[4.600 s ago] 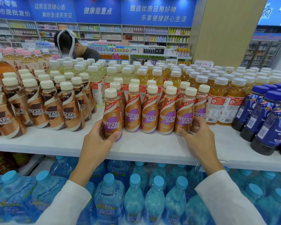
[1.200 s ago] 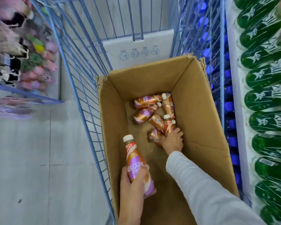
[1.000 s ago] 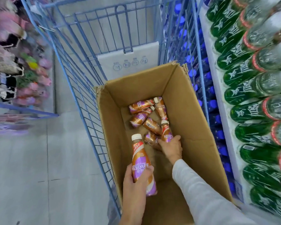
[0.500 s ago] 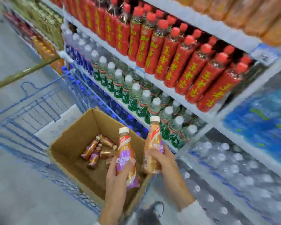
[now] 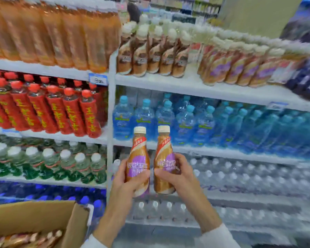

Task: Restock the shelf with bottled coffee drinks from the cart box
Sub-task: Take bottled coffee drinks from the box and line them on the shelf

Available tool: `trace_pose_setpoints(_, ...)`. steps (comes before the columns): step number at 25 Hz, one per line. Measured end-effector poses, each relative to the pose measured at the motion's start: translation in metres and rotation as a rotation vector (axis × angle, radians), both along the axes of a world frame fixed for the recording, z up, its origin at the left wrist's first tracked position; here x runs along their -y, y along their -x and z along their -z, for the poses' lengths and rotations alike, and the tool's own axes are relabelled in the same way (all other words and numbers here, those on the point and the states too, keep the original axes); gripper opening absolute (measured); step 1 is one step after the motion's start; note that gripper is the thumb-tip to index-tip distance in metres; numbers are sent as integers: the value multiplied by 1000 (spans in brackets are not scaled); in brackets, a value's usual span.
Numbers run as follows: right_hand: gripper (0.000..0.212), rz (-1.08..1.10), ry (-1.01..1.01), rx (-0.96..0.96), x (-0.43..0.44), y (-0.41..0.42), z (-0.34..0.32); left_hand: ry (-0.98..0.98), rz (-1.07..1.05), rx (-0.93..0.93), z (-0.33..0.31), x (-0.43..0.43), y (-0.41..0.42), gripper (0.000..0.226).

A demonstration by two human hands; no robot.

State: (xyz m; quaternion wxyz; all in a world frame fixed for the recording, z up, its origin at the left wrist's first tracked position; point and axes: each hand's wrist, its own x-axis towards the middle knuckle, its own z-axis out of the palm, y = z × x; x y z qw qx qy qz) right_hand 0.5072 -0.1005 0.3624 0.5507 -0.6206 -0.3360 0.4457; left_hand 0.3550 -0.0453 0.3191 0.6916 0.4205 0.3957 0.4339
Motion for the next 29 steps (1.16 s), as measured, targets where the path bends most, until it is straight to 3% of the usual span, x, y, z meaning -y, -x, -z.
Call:
trace_pose_setpoints(2,53,65,-51,27,22,-48,-11,-51,68,6,-12,9,-50,52)
trace_pose_setpoints(5,63,121,-96,74,50,-122,-24,-79,93,25,-26,21,-121,62)
trace_pose_setpoints(8,57,116,-116,122,73,-183,-35,-126,159,31,-43,36,-182,52)
trace_pose_setpoints(14,54,146,-146,148,88,-252,-39,-185,199,17,-61,50,-253,56)
trace_pose_setpoints(22,58,172,-166,188,36,-304,-39,-342,131,-78,-75,-3,-307,65)
trace_pose_setpoints(29,66,250,-342,272,-67,-361,-93,-544,32,-102,-128,-111,-386,53)
